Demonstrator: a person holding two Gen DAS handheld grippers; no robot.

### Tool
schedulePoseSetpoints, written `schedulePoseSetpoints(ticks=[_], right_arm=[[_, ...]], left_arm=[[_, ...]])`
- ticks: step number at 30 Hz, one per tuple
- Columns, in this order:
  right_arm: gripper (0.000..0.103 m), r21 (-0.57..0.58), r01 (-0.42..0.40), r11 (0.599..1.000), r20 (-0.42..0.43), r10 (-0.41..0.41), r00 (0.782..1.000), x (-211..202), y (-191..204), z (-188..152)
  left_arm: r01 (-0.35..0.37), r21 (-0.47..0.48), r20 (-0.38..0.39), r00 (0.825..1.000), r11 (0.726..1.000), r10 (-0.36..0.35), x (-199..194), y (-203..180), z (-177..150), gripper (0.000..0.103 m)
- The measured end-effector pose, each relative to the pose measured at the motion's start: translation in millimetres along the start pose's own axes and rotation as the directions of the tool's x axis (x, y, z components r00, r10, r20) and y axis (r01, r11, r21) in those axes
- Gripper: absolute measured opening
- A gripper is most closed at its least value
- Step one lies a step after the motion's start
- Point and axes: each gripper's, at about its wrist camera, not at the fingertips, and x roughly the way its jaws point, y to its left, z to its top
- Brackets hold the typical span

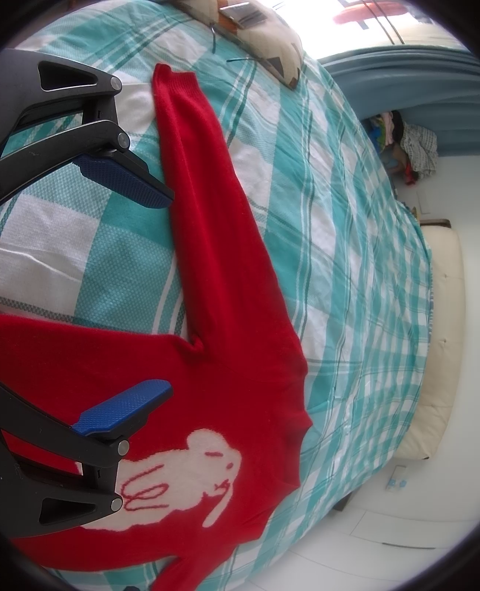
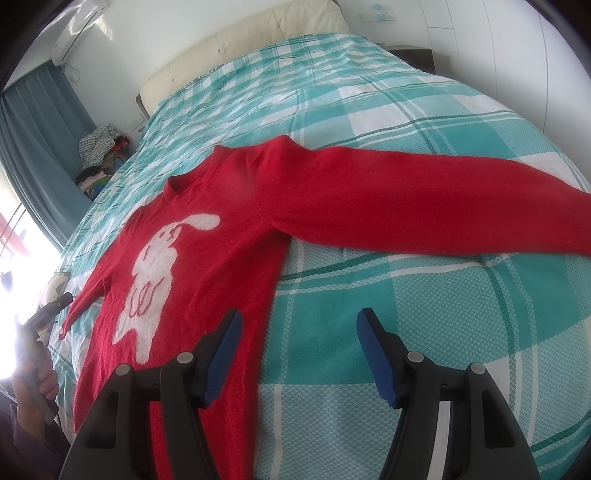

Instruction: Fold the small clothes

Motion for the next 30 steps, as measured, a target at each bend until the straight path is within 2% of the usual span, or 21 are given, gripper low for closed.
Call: schedulePoseSetpoints(ticks=[23, 26, 28, 30], right_arm=[[0.064, -0.004, -0.002, 1.0, 0.002, 0.002, 1.0, -0.5, -1.0, 2.2], [0.064, 0.032, -0.026, 0.999, 0.063, 0.024, 0.998, -15.8, -18.2, 11.4], [0.064, 0.124, -0.051, 0.991, 0.14, 0.033, 0.99, -37.5, -50.0, 25.5], [0.064, 0.243, -0.066, 0.968, 0.225, 0.009, 0.974, -62.9, -92.8, 38.1]], left_arm=[[0.004, -0.006, 0.002, 1.0, 1.0, -0.004, -0.1, 0.1, 0.4, 0.095], [0.021, -0.023, 0.011, 1.0, 1.0, -0.021, -2.8, -0.3, 1.9, 0.095], [0.03, -0.038, 0.018, 0.999, 0.999, -0.029, -4.8, 0.2, 2.7, 0.095], [0.038, -0.052, 0.019, 0.999, 0.998, -0.037, -7.3, 1.6, 3.0, 0.095]])
